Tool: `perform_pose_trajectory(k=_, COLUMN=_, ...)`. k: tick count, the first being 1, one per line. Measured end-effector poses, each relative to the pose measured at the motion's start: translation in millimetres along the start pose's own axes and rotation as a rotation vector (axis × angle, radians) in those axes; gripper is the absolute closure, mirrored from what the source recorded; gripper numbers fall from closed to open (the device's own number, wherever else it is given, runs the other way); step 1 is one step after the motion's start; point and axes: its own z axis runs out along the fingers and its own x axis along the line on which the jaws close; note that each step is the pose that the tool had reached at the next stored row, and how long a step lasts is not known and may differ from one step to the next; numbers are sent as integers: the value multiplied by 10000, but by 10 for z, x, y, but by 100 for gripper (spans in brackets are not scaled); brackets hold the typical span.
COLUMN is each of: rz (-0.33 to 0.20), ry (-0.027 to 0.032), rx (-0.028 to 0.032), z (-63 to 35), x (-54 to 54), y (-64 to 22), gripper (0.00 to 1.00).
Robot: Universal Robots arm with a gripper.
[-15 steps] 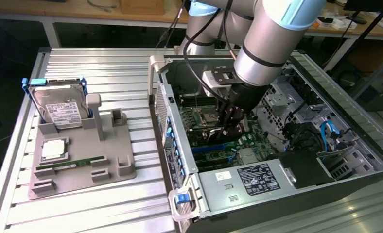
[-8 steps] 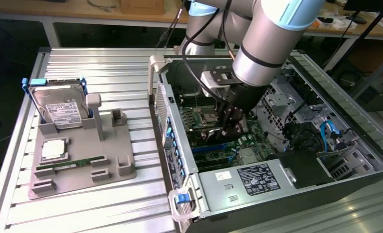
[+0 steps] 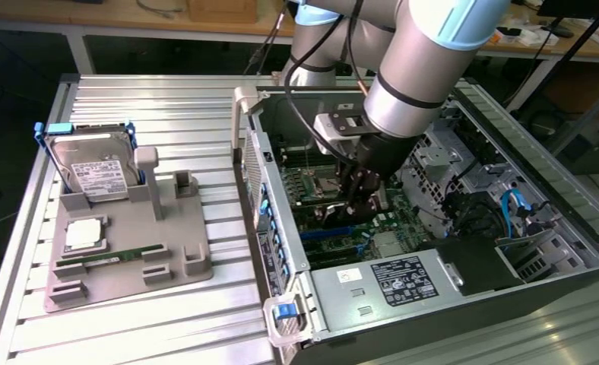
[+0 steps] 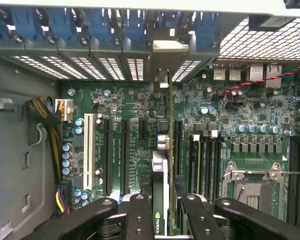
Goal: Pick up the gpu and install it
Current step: 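Insert the gpu into the slot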
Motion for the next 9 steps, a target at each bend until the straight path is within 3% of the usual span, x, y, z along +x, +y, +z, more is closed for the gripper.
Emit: perform_pose_trajectory(k=9, rz=-3, ry=-22, rx=1, z=6, x=-1, y=45, gripper=73)
